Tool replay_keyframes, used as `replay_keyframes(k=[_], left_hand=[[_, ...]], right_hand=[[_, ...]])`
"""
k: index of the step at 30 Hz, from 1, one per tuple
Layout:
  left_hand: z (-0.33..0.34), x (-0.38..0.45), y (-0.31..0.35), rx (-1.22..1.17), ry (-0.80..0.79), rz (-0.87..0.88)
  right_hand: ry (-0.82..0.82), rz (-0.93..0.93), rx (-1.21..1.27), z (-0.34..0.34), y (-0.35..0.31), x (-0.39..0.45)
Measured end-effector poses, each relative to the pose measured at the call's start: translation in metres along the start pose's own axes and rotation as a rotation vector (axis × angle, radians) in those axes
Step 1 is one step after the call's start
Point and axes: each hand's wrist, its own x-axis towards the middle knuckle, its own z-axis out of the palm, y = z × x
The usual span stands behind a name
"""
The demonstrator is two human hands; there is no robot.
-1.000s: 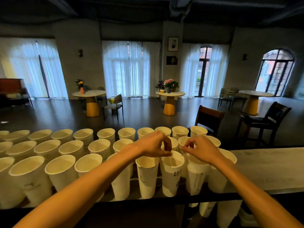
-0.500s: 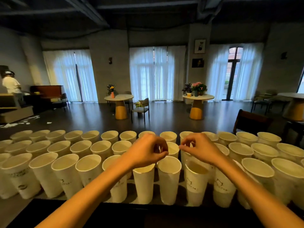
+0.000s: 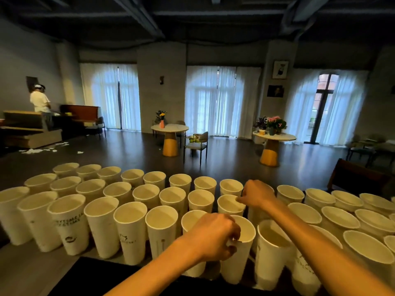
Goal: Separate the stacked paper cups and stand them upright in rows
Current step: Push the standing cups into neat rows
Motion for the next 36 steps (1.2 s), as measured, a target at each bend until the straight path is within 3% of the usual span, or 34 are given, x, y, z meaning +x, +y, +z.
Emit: replay_keyframes(k=[7,14,22,28,36], left_hand=[[0.005,0.007,-0.007,-0.012,0.020,0.047],[0.000,-0.007,-0.021,-0.084,0.209,0.094],[-0.024,-0.019,-0.048,-0.118,0.289,-0.003],[-0.045,-0.058,-0.074,-0.182,0.317,-0.046],[-0.059,-0.139,-0.092,-0.157,0.445,-0.266]], right_hand=[[-0.007,0.015,-0.030,0.012,-0.001,0.017],[-0.013,0.012,-0.016,0.020,0.008,0.020],[0.019,0.026,0.030,0.004,-0.001,0.011],[0.214,-0.054,0.262,-0.001,-0.050,-0.014],[0.077,-0.328,0.410,0.002,-0.155,-0.042]])
